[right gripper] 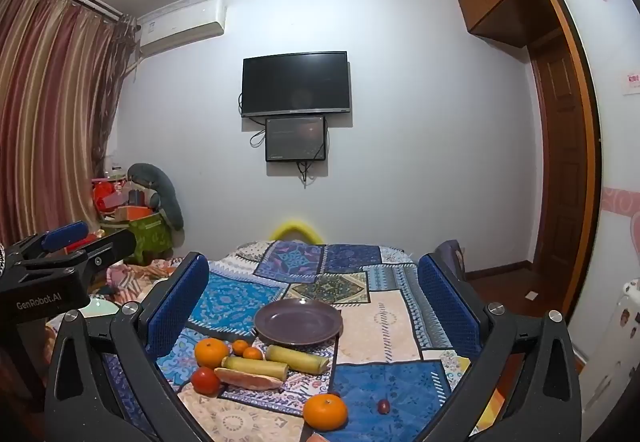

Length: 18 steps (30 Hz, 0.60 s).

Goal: Organize fruits

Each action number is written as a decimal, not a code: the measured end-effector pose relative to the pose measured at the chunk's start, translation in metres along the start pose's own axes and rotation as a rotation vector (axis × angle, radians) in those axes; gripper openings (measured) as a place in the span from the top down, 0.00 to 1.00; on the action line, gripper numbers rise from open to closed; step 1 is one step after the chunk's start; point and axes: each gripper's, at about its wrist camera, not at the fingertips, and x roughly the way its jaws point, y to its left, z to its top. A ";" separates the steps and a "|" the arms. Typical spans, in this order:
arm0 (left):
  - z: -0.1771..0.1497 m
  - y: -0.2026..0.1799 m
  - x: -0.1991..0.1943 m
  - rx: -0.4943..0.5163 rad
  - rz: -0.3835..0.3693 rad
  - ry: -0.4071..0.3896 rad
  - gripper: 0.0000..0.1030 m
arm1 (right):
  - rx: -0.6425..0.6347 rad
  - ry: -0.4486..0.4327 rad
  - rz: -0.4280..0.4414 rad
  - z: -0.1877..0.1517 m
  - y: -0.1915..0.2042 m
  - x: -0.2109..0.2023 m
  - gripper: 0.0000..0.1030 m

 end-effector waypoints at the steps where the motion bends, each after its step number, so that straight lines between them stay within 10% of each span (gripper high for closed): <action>1: 0.000 0.000 0.000 -0.003 0.001 -0.004 0.00 | 0.004 -0.004 0.000 0.000 0.000 0.000 0.00; 18: 0.000 -0.004 -0.004 0.024 0.000 -0.022 0.00 | 0.010 0.007 0.000 0.003 0.000 -0.002 0.00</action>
